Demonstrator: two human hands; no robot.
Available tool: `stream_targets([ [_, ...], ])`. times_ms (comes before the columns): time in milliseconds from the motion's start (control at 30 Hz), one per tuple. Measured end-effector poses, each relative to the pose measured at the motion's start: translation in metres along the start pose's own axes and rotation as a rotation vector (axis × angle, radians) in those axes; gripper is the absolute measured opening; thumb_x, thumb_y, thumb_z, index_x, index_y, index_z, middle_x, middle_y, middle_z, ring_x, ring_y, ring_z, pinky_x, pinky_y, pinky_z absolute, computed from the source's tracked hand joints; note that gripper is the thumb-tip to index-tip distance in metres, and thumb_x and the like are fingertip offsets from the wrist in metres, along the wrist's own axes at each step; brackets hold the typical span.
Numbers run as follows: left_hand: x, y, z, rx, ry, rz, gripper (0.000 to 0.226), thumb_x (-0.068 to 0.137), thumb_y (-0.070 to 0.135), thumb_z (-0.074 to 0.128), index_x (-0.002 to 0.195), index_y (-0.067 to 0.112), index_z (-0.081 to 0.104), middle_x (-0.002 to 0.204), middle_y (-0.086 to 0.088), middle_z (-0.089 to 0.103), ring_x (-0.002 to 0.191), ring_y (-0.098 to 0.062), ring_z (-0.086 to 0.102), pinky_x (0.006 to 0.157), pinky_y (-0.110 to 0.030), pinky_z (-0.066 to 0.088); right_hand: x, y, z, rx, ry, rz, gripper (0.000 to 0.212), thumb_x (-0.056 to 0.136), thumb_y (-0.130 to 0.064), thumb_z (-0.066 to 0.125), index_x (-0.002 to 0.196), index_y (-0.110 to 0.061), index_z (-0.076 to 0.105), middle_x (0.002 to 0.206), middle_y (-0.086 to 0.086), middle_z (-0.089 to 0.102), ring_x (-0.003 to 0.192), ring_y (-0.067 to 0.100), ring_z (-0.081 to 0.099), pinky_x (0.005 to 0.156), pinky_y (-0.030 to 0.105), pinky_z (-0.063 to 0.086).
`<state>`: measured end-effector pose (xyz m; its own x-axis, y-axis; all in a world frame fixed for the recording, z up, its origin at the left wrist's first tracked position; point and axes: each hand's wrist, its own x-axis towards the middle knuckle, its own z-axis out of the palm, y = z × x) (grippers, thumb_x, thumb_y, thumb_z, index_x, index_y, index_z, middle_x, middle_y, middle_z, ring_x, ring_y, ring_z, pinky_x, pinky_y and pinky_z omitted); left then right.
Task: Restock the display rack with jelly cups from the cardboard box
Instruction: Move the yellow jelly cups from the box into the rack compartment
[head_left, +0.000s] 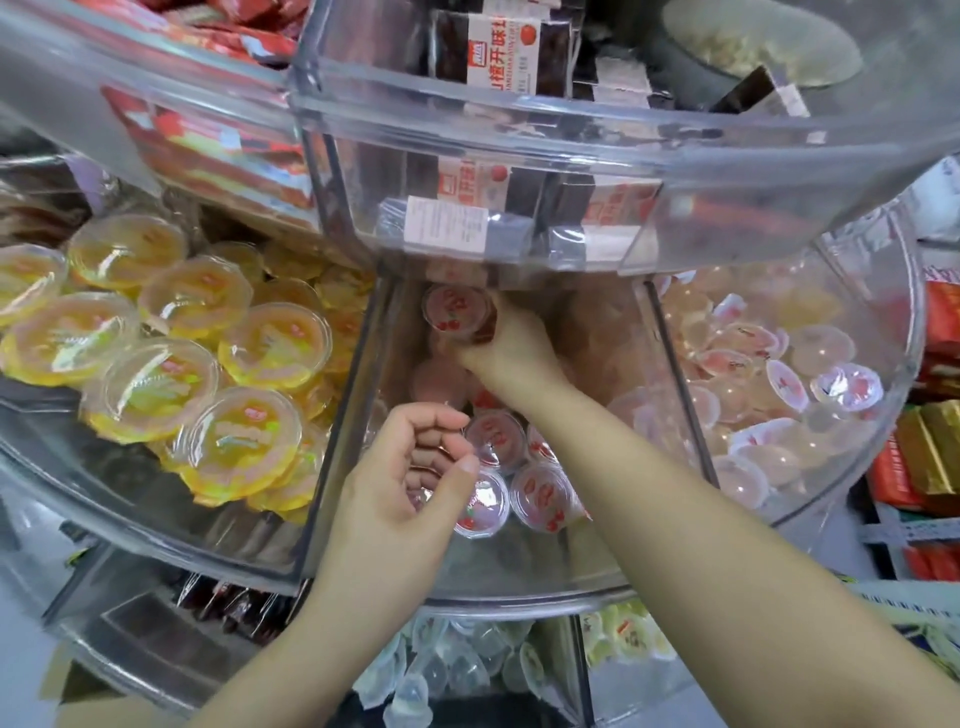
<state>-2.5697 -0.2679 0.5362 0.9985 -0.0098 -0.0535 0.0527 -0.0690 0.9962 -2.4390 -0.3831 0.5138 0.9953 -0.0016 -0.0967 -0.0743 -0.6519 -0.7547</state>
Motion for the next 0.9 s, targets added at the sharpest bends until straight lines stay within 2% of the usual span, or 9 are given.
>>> stream_targets([
  [167,0.000,0.001,-0.002,-0.002,-0.012,0.024,0.024,0.075,0.026,0.060,0.092,0.042,0.057,0.085,0.011,0.064,0.077,-0.006,0.059,0.070,-0.011,0.046,-0.001,0.006,0.005,-0.052,0.030,0.002,0.054,0.074,-0.028,0.075,0.118,-0.006,0.055,0.115,0.014,0.066,0.109,0.030,0.060,0.092,0.039,0.048],
  [300,-0.002,0.002,-0.001,-0.018,0.004,0.037,0.026,0.076,0.021,0.060,0.091,0.042,0.057,0.085,0.012,0.063,0.079,-0.008,0.059,0.071,-0.013,0.046,-0.007,0.001,-0.012,0.085,-0.001,0.031,0.053,0.072,-0.017,0.077,0.119,-0.006,0.055,0.108,0.007,0.067,0.099,0.021,0.063,0.091,0.038,0.051],
  [400,-0.006,0.006,0.000,-0.038,0.017,0.053,0.025,0.076,0.021,0.060,0.091,0.041,0.058,0.085,0.011,0.064,0.080,-0.009,0.060,0.072,-0.014,0.047,-0.033,0.005,-0.037,0.179,0.000,0.085,0.047,0.077,-0.013,0.073,0.120,-0.011,0.055,0.098,0.003,0.065,0.084,0.012,0.060,0.071,0.019,0.052],
  [467,-0.008,0.012,0.001,-0.053,0.020,0.058,0.024,0.075,0.021,0.060,0.091,0.040,0.058,0.086,0.011,0.064,0.080,-0.008,0.060,0.072,-0.015,0.048,-0.063,0.012,-0.052,0.225,-0.012,0.084,0.031,0.079,-0.017,0.071,0.109,-0.017,0.062,0.089,0.001,0.068,0.075,0.009,0.061,0.061,0.014,0.048],
  [533,-0.013,0.018,0.000,-0.060,0.022,0.071,0.023,0.075,0.026,0.062,0.091,0.042,0.058,0.087,0.012,0.065,0.080,-0.006,0.061,0.072,-0.022,0.050,-0.093,0.016,-0.063,0.328,0.003,0.079,0.016,0.081,-0.015,0.069,0.096,-0.021,0.066,0.078,0.000,0.066,0.066,0.005,0.058,0.057,0.011,0.046],
  [633,-0.032,0.025,-0.011,-0.076,0.039,0.123,0.020,0.073,0.035,0.062,0.092,0.043,0.060,0.089,0.012,0.065,0.081,-0.004,0.060,0.073,-0.024,0.052,-0.125,0.011,-0.068,0.442,0.049,0.026,0.015,0.082,-0.012,0.068,0.086,-0.025,0.067,0.070,-0.007,0.065,0.062,0.002,0.056,0.057,0.008,0.044],
  [700,-0.054,0.025,-0.028,-0.074,0.077,0.159,0.020,0.074,0.033,0.060,0.092,0.041,0.061,0.089,0.011,0.066,0.081,-0.004,0.061,0.075,-0.016,0.049,-0.139,-0.006,-0.065,0.484,0.043,-0.041,0.013,0.080,-0.016,0.068,0.084,-0.028,0.068,0.070,-0.008,0.065,0.063,0.002,0.057,0.058,0.009,0.045],
  [767,-0.081,0.019,-0.050,-0.038,0.150,0.172,0.019,0.075,0.029,0.060,0.091,0.039,0.063,0.088,0.012,0.067,0.080,-0.002,0.062,0.075,-0.010,0.048,-0.152,-0.030,-0.055,0.498,-0.015,-0.121,0.011,0.078,-0.021,0.069,0.085,-0.029,0.069,0.074,-0.002,0.067,0.066,0.002,0.059,0.059,0.010,0.046],
  [900,-0.136,-0.004,-0.110,-0.013,0.446,0.150,0.018,0.074,0.022,0.062,0.084,0.037,0.065,0.080,0.015,0.068,0.072,0.000,0.062,0.068,-0.012,0.050,-0.182,-0.083,-0.014,0.493,-0.257,-0.291,0.013,0.077,-0.025,0.069,0.088,-0.032,0.068,0.080,0.001,0.070,0.064,-0.001,0.058,0.059,0.009,0.045],
])
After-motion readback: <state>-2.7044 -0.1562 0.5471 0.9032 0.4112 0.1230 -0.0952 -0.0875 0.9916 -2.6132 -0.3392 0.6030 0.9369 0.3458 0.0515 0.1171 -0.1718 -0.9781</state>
